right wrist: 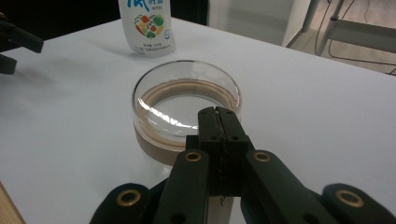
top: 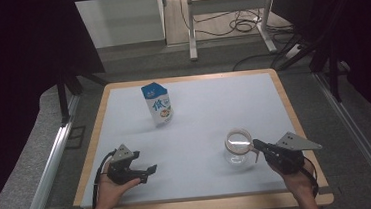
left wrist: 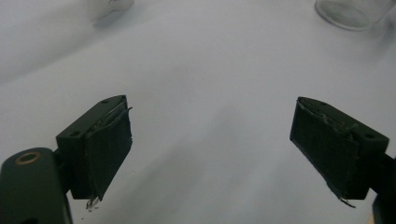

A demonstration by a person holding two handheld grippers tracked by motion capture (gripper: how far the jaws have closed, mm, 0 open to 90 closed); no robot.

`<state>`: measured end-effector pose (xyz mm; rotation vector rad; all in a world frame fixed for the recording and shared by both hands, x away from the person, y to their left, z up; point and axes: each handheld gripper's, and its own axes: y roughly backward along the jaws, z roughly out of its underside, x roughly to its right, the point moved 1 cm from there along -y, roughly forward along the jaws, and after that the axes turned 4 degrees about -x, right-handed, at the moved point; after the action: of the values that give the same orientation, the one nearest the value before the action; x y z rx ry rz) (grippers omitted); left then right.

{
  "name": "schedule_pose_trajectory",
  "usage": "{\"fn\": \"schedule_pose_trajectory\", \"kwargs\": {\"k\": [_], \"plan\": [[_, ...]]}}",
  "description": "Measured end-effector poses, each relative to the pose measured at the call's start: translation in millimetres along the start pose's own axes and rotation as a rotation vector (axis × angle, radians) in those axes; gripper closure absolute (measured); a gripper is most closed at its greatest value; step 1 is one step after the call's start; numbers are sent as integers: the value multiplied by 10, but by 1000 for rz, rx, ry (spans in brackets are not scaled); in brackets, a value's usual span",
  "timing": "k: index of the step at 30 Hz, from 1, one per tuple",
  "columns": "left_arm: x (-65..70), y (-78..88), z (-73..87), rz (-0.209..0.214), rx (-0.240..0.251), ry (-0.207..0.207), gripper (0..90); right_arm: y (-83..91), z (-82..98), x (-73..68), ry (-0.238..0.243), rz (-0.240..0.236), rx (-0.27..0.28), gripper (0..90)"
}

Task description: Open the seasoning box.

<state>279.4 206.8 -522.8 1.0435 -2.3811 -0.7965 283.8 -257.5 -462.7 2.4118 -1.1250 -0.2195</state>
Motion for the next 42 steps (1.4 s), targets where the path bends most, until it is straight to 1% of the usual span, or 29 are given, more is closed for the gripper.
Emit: {"fn": "schedule_pose_trajectory", "kwargs": {"k": [1,4,10,13,18,24,29,32,34,35,36,37,38,40,42], "plan": [[8,8,-1,2,3,-2,130,14,1,1,4,11,-2,900],[31,17,-2,6,5,-10,130,27,15,6,-6,15,4,900],[56,-10,-5,18,-6,-26,135,22,9,-13,0,31,1,900],[52,-25,-10,23,-15,-22,143,26,13,-20,3,37,2,900],[51,-7,-8,25,-11,-16,145,56,29,-22,-6,32,10,900],[52,-12,-23,27,-11,-16,147,63,42,8,-27,12,15,900],[59,-16,-18,26,-9,-12,147,65,57,7,-31,11,12,900],[81,-21,-29,28,2,-11,162,60,68,3,-31,15,11,900],[111,-29,-58,35,26,-15,238,59,71,2,-31,16,8,900],[129,-39,-82,40,30,-22,272,58,71,1,-31,16,10,900],[153,-51,-110,45,40,-35,338,58,70,1,-31,16,9,900],[172,-63,-135,52,49,-44,435,57,69,1,-32,15,10,900],[199,-85,-179,69,56,-49,508,57,69,1,-32,15,11,900],[267,-147,-291,103,68,-65,691,57,68,3,-33,12,11,900],[374,-246,-436,152,62,-95,809,57,68,4,-32,11,11,900]]}}
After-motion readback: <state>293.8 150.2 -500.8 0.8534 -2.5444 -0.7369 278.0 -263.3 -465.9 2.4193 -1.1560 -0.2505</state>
